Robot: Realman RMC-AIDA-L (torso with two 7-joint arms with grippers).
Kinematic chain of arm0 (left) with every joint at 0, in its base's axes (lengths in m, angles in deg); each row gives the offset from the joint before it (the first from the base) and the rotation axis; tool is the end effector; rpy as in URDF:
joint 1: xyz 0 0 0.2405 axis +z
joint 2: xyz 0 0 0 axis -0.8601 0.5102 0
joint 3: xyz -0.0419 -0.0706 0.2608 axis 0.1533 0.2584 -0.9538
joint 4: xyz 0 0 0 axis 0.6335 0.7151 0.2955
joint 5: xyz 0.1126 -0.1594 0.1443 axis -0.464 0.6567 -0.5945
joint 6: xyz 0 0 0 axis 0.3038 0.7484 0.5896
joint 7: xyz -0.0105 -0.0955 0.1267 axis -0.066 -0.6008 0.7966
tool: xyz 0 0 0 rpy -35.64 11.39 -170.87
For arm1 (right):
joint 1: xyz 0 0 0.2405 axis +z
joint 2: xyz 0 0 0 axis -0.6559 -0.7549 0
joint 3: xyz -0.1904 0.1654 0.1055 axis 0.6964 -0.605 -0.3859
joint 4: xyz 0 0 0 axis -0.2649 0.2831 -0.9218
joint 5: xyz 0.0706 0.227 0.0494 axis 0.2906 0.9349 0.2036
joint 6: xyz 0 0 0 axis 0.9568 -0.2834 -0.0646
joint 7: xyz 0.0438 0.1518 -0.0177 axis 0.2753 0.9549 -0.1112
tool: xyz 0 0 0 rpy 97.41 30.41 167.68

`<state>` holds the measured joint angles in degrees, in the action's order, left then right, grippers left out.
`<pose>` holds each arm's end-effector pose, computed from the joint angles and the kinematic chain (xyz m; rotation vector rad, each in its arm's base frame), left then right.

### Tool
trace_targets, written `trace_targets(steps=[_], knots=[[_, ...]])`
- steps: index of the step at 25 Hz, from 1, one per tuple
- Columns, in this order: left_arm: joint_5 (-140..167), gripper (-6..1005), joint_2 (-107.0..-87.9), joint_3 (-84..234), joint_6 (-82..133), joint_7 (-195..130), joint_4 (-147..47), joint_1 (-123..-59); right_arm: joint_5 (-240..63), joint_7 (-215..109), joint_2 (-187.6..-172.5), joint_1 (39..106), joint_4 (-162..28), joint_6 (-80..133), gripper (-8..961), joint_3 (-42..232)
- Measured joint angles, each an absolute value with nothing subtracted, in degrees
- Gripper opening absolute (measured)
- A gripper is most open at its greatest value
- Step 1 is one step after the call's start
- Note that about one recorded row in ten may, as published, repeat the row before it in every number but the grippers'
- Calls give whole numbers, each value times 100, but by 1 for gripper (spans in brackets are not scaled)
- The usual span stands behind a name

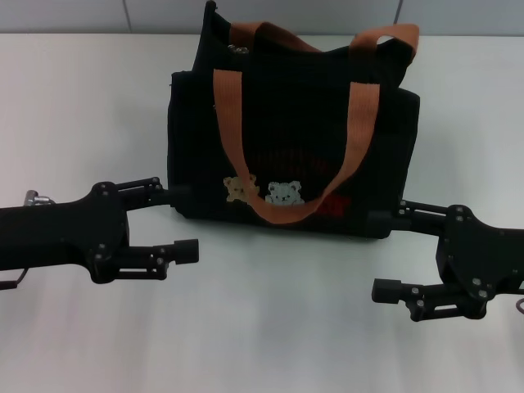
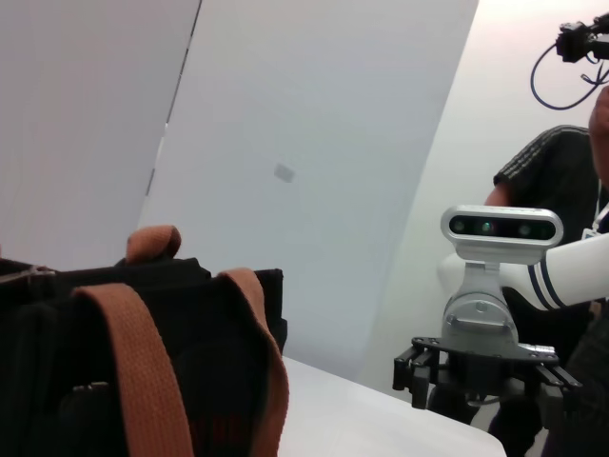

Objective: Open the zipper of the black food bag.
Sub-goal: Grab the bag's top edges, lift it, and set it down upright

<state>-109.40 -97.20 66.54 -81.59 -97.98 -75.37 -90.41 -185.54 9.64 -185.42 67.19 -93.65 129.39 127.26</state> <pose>-0.3089 0.2997 0.0110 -2.8657 -0.5368 -1.0392 0.2828 0.2898 -0.0235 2.9001 -0.3854 -1.1233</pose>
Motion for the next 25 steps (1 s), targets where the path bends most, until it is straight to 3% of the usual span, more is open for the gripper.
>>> trace_targets(steps=[25], knots=[[-10940,831,-9767,6539,-8167,-9774,-7517,-9044,-18554,997,-18542,6700,-9365,12905,843,12726]])
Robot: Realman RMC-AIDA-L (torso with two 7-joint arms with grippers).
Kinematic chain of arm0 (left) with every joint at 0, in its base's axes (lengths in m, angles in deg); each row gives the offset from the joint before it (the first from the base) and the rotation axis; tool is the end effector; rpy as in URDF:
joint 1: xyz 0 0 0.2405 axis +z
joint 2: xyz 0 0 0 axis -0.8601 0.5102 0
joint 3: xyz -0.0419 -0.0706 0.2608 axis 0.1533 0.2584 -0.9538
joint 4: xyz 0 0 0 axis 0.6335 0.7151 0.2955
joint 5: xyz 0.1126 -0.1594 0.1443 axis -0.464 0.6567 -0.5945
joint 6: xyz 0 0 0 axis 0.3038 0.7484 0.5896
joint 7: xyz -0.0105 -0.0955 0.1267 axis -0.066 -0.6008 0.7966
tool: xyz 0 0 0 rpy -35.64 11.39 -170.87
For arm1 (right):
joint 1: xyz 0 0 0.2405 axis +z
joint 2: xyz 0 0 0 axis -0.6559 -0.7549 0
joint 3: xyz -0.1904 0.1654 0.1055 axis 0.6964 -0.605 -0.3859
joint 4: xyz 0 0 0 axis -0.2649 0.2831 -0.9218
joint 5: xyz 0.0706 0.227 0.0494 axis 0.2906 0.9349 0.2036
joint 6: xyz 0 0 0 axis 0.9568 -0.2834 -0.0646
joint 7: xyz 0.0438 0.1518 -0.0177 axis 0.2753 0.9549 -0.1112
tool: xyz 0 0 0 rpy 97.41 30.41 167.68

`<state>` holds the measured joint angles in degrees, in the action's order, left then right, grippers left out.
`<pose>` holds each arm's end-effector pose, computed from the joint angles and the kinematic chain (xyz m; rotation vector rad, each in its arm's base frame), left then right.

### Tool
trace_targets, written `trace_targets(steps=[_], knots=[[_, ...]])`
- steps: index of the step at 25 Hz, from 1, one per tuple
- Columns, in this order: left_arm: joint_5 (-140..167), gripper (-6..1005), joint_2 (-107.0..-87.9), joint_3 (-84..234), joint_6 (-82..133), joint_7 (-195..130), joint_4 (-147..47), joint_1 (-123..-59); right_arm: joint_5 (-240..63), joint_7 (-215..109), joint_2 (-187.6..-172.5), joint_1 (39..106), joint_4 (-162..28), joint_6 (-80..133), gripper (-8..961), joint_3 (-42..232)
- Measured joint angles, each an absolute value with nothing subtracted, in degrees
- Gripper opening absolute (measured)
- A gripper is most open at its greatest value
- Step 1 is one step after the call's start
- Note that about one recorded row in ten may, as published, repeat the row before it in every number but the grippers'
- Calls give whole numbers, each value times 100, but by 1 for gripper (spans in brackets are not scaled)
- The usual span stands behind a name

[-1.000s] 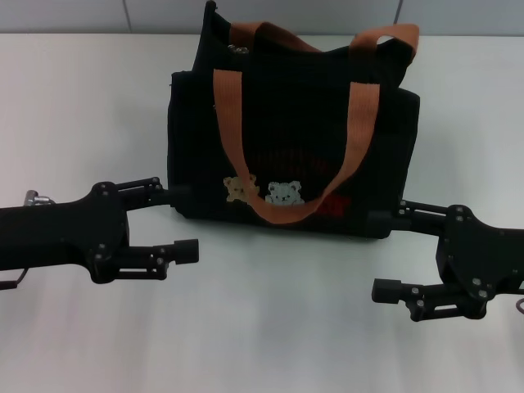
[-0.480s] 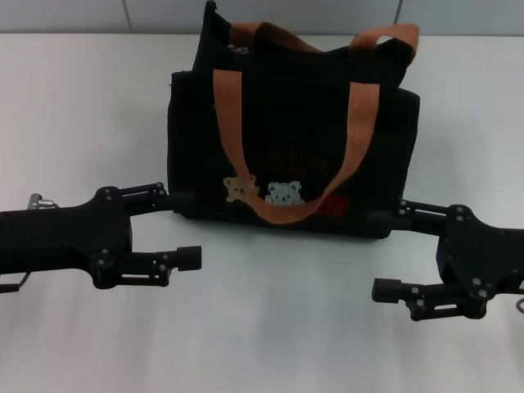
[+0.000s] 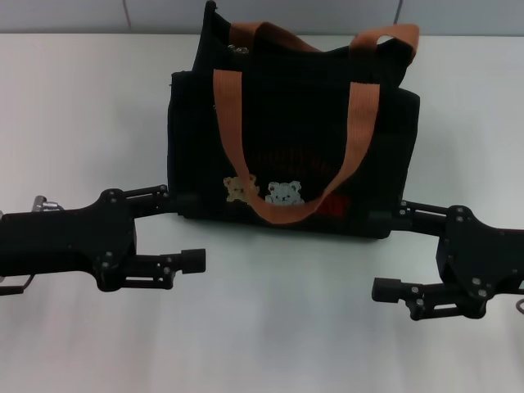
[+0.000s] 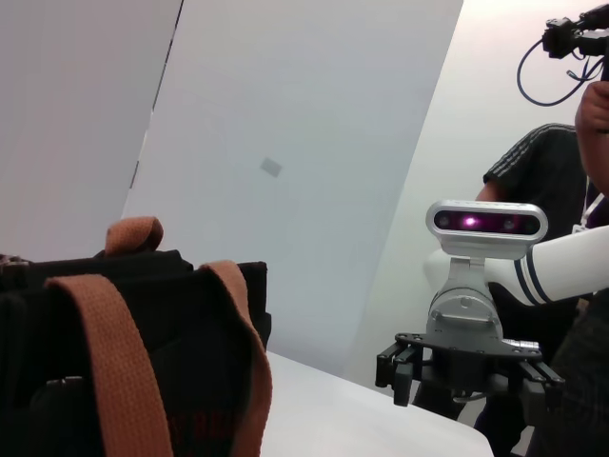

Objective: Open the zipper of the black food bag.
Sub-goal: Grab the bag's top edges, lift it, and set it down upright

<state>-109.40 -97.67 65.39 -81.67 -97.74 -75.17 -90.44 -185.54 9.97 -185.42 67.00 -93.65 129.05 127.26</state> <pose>-0.3065 0.2974 0.0053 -2.8897 -0.5335 -1.0425 0.2842 0.2896 -0.0239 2.9032 -0.4020 -1.1200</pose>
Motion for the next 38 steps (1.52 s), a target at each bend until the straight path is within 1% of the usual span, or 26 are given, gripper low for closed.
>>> trace_targets(steps=[38], knots=[[-10931,831,-9776,6573,-8176,-9872,-7513,-8999,-18545,1019,-18551,6695,-9349,12900,840,12711]])
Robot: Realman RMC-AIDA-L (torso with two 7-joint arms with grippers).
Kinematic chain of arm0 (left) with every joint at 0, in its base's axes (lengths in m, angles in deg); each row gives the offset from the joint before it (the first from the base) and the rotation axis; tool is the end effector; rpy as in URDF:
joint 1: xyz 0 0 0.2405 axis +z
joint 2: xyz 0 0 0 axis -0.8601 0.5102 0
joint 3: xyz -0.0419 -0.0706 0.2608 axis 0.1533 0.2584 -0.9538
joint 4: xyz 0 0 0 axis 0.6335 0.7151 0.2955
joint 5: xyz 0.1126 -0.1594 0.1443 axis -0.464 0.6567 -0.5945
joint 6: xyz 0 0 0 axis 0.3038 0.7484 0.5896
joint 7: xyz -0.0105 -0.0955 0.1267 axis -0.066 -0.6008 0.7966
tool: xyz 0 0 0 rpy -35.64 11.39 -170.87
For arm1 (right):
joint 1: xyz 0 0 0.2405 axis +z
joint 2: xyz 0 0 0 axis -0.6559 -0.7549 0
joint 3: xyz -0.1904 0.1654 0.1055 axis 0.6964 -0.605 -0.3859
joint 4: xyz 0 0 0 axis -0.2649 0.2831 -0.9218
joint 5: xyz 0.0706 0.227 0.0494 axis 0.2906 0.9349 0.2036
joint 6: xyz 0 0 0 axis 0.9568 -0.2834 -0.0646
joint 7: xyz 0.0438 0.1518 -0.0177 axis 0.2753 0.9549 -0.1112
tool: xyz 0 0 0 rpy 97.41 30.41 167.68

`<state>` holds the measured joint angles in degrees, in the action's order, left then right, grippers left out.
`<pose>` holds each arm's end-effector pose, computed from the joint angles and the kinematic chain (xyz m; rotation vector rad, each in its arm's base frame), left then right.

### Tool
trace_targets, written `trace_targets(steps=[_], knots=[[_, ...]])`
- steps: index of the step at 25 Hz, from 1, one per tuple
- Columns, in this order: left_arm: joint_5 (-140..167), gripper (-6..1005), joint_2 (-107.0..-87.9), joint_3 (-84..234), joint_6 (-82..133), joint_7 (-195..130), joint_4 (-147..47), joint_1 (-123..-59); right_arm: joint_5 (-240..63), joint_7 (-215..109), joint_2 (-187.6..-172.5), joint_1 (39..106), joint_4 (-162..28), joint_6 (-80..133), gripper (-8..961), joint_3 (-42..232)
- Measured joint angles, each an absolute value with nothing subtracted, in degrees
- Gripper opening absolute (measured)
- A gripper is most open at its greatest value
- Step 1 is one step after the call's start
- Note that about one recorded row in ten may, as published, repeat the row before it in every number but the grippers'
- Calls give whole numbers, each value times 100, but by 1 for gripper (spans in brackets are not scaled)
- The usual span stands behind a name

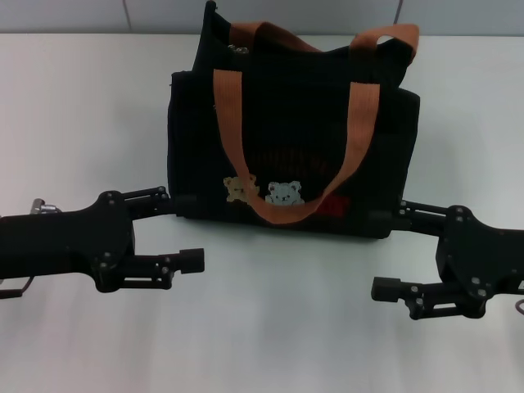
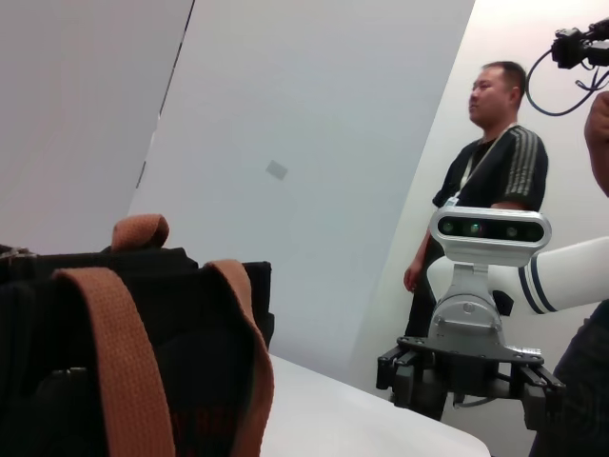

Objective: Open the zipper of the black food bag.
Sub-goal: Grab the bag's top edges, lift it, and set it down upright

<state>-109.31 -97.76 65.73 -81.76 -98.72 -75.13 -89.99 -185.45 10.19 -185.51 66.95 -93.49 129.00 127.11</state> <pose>-0.3083 0.2950 0.0052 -2.8789 -0.5702 -1.0533 0.2842 0.2893 -0.0245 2.8997 -0.4132 -1.1272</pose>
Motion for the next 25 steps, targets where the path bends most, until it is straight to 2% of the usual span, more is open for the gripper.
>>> trace_targets(steps=[25], knots=[[-10834,831,-9760,6574,-8189,-10010,-7508,-8976,-18545,1085,-18598,6786,-9349,12841,838,12714]])
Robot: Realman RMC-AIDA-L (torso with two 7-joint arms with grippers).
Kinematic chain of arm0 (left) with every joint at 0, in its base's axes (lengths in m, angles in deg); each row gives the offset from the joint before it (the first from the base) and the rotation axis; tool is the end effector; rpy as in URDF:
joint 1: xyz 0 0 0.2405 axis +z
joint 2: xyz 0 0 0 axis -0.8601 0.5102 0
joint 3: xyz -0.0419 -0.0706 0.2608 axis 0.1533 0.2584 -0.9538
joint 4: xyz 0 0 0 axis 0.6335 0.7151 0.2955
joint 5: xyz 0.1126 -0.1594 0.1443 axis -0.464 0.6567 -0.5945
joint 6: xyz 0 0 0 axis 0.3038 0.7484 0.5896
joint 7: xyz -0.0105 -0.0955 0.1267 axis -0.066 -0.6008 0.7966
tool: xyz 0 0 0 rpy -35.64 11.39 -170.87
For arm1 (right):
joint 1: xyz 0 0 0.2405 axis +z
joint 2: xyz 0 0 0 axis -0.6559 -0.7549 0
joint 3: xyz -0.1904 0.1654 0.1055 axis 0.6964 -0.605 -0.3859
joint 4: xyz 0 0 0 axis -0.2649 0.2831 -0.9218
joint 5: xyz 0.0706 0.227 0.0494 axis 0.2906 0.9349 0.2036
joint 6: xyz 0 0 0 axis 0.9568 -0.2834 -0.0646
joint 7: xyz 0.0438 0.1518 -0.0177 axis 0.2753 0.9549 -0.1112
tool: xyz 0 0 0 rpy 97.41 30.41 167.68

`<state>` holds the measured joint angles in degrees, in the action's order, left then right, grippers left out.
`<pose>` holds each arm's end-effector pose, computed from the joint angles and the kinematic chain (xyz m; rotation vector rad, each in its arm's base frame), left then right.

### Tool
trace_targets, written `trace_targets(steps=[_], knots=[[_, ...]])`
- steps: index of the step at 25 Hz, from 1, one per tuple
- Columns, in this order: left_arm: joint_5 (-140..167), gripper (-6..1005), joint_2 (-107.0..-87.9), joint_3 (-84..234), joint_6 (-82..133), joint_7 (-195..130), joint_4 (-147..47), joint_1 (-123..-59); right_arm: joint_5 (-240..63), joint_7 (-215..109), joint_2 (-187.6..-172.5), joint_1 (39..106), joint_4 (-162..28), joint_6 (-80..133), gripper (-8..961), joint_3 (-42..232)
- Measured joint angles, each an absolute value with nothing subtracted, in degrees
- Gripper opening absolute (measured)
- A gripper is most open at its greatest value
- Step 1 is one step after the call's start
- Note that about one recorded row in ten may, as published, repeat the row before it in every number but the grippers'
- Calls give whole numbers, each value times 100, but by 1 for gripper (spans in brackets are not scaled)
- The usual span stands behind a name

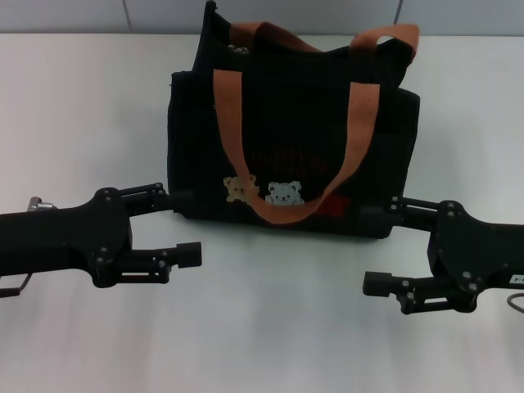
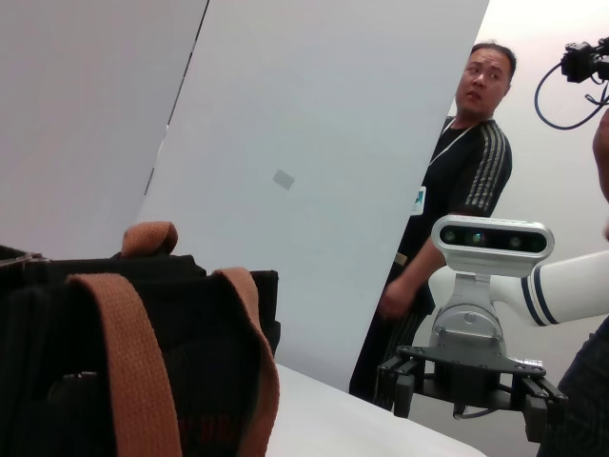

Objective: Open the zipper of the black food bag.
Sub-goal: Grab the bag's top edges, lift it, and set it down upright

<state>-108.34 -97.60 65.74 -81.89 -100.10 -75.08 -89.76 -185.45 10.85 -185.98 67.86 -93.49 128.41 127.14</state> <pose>-0.3085 0.2954 0.0077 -2.8625 -0.6012 -1.0709 0.2784 0.2940 -0.0283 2.8930 -0.4132 -1.1262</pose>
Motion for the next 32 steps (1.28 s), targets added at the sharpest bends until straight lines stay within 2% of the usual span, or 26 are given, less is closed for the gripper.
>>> trace_targets(steps=[32], knots=[[-10783,830,-9747,6561,-8193,-10016,-7543,-8924,-18554,1097,-18611,6728,-9349,12867,835,12715]])
